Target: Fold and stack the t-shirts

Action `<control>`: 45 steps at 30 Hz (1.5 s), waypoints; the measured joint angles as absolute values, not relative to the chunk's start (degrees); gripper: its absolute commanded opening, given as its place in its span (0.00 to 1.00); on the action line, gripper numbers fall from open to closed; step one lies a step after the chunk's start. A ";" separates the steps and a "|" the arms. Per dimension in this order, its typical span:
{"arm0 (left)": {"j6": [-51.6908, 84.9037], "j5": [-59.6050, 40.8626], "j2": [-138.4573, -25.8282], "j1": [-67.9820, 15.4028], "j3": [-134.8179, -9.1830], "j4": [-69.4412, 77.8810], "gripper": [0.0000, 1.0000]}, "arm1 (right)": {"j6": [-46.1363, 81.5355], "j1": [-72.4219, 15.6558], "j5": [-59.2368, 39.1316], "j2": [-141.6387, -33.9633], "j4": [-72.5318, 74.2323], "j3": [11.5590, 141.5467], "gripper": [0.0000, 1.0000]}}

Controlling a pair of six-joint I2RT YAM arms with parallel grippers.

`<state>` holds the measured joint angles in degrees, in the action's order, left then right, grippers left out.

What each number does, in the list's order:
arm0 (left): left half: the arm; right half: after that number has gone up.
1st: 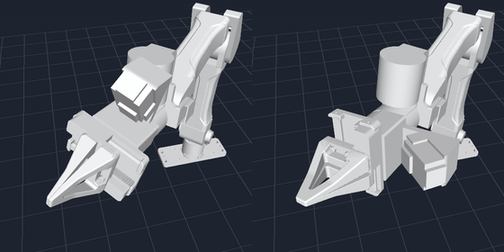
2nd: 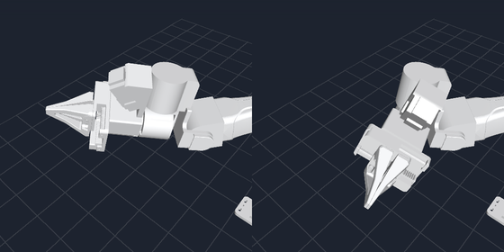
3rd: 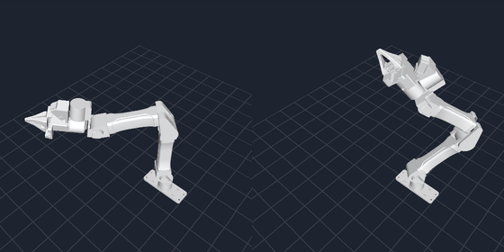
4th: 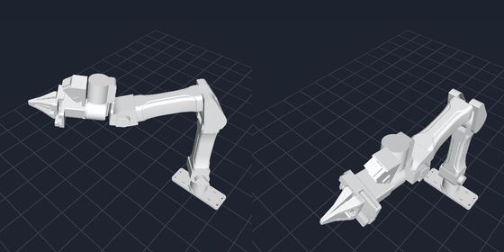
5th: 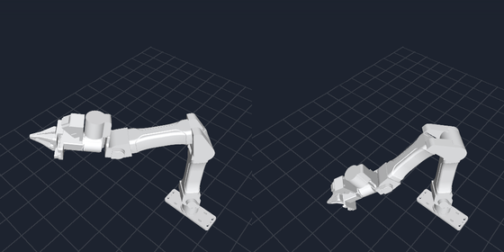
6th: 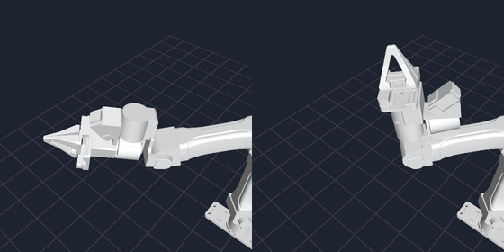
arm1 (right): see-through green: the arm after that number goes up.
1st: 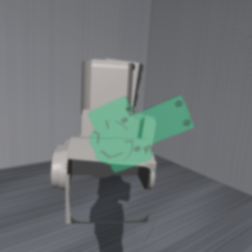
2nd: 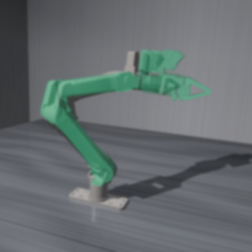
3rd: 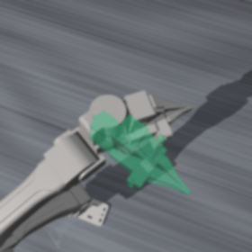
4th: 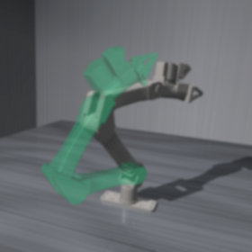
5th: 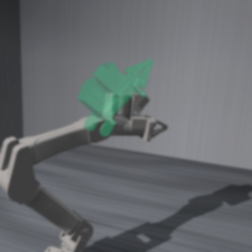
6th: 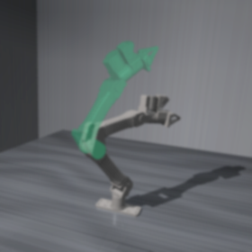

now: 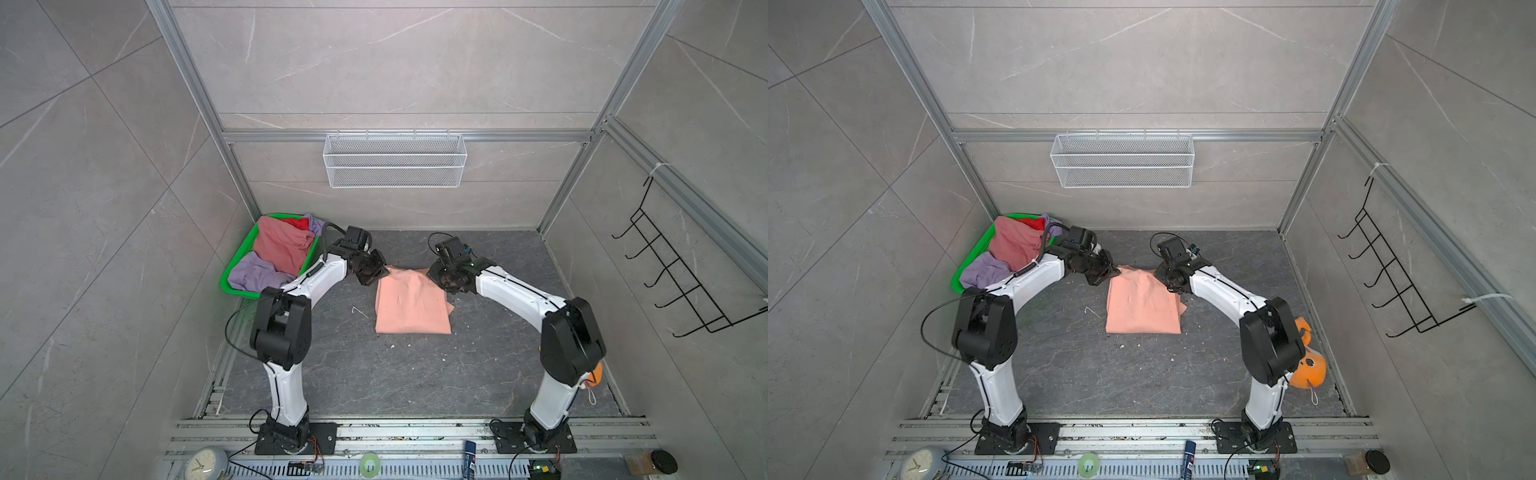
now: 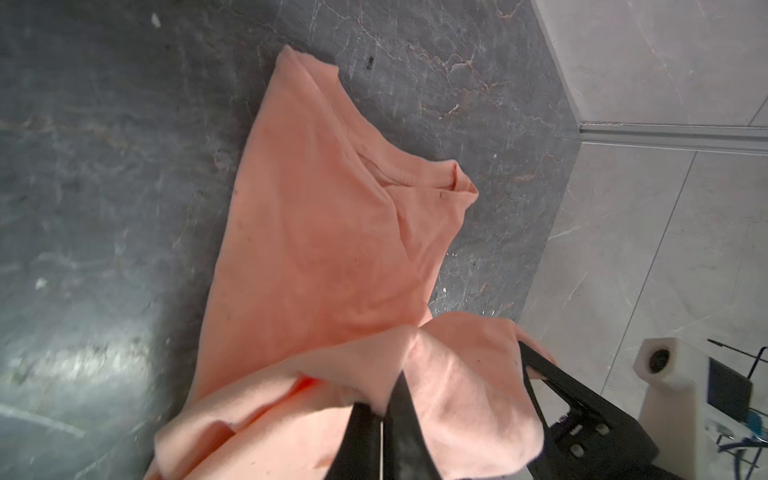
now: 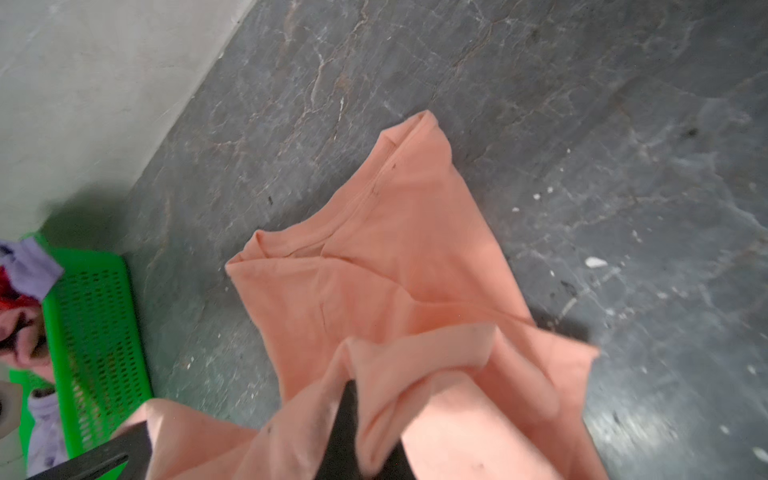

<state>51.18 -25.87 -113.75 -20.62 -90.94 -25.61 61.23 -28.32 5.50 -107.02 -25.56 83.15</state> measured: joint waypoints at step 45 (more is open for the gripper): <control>52.97 -45.01 -152.83 -18.00 -133.16 -11.99 0.79 | 71.24 -16.62 10.85 -115.77 -11.62 78.94 0.59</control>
